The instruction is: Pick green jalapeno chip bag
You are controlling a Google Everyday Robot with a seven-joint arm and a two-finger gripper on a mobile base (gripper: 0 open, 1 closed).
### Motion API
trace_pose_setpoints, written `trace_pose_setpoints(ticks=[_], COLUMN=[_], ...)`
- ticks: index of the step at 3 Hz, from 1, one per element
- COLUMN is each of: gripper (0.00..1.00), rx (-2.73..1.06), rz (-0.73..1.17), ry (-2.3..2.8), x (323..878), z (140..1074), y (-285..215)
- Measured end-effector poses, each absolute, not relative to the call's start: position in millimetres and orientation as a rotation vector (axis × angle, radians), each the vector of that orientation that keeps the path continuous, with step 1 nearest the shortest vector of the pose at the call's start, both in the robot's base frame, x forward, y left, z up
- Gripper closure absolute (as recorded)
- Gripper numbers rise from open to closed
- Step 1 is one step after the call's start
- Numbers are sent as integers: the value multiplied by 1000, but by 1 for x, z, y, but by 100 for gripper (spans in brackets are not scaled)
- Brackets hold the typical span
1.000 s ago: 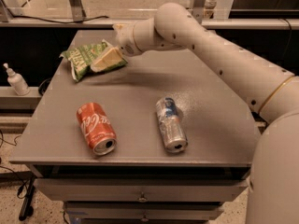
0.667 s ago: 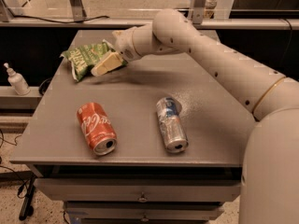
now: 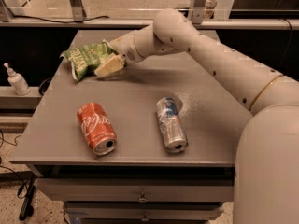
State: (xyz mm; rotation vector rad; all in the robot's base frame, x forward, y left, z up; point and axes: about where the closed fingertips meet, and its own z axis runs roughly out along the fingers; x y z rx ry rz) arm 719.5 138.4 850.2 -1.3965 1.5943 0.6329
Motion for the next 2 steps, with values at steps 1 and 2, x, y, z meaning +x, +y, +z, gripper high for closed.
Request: trace_pose_setpoints(ticks=[1,2], gripper=[47,69], rx=[-1396,-1383], rz=[639,634], ry=[1583,1561], x=[719,716], z=[857,870], y=[137,133])
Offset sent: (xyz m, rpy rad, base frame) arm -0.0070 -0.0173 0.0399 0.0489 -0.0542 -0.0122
